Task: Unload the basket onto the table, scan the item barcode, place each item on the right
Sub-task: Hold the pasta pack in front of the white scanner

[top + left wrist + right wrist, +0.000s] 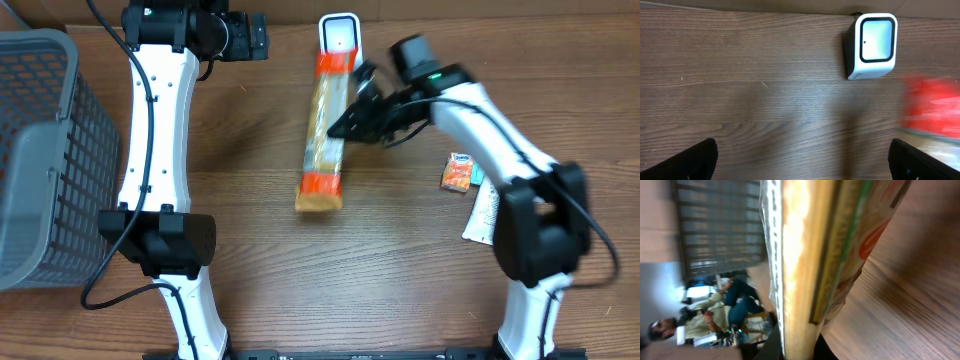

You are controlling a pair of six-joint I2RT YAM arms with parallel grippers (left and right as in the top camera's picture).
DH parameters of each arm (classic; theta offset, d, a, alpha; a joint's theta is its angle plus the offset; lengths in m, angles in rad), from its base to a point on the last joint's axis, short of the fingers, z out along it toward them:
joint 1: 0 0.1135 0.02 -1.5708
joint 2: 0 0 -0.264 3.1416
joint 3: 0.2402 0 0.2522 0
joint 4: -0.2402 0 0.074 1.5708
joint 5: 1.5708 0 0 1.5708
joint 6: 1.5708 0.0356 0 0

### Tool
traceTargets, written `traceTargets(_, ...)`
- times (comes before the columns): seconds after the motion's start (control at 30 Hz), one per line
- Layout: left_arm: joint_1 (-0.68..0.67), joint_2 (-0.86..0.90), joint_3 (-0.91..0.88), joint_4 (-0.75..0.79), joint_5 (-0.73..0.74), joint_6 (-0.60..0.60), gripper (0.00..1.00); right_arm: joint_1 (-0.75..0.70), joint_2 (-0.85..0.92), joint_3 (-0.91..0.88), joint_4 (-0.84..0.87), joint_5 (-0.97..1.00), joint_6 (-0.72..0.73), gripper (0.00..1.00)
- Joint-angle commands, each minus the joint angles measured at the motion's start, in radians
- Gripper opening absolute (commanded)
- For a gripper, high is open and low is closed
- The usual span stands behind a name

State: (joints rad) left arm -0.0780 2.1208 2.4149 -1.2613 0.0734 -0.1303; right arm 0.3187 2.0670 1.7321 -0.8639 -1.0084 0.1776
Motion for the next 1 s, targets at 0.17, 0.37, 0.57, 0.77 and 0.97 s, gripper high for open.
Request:
traceTargets(0.17,-0.001,0.001,0.004,0.002,-0.003,0.011,1.0,-0.224,-0.182,0.028,0.1,-0.526,-0.096,0.04)
traceTargets(0.37,-0.001,0.001,0.004,0.002,-0.003,0.011,0.99,-0.283,-0.182,0.031,0.105,-0.484,-0.075,0.04)
traceTargets(0.57,-0.001,0.001,0.004,0.002,-0.003,0.011,1.0,-0.267,-0.182,0.044,0.184,-0.138,0.09,0.04)
traceTargets(0.77,-0.001,0.001,0.004,0.002,-0.003,0.011,1.0,-0.155,-0.182,0.117,0.164,0.672,0.114,0.04)
traceTargets(0.97,0.0,0.001,0.004,0.002,-0.003,0.011,1.0,0.0,-0.144,0.117,0.391,1.182,-0.036,0.04)
